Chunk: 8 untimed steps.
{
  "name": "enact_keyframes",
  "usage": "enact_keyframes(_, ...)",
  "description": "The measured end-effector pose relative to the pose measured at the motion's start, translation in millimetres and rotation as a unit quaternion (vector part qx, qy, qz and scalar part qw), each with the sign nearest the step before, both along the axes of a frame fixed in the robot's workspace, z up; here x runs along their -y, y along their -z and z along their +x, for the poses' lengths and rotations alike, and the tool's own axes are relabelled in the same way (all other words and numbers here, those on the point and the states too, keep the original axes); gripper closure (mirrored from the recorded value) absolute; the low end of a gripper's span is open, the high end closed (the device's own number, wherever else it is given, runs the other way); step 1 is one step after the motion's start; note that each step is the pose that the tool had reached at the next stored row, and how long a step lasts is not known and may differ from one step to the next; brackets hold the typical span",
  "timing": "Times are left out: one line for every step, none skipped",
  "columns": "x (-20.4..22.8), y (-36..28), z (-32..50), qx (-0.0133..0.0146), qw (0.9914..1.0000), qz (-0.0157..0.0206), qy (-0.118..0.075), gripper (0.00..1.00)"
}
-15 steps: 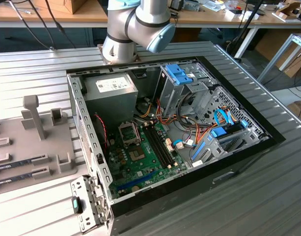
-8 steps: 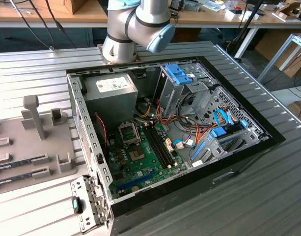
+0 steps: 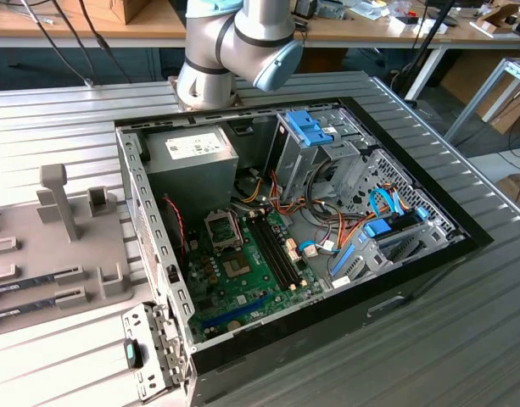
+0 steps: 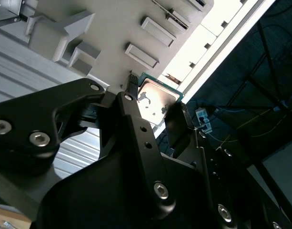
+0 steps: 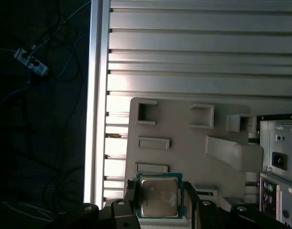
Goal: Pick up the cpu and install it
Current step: 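Pick up the cpu and move it towards the insertion slot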
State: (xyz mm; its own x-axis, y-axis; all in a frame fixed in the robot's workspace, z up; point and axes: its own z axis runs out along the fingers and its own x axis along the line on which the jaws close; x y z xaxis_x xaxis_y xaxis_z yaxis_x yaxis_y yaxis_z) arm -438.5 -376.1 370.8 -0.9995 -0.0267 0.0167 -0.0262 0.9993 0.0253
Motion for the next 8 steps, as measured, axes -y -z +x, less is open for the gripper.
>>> enact_keyframes(0.0, -0.8, 0.0, 0.0000, 1.00000, 0.0001, 0.000, 0.53)
enact_keyframes(0.0, -1.5, 0.0, 0.0000, 1.00000, 0.0001, 0.000, 0.53)
enact_keyframes(0.0, -3.1, 0.1, 0.0001, 1.00000, 0.0001, 0.000, 0.53)
enact_keyframes(0.0, -4.3, 0.1, 0.0001, 1.00000, 0.0002, 0.000, 0.53)
enact_keyframes(0.0, -5.3, 0.1, 0.0001, 1.00000, 0.0002, 0.000, 0.53)
enact_keyframes(0.0, -6.1, 0.2, 0.0000, 1.00000, 0.0001, 0.000, 0.53)
enact_keyframes(0.0, -7.0, 0.2, 0.0000, 1.00000, 0.0002, 0.000, 0.53)
enact_keyframes(0.0, -7.7, 0.2, 0.0001, 1.00000, 0.0002, 0.000, 0.53)
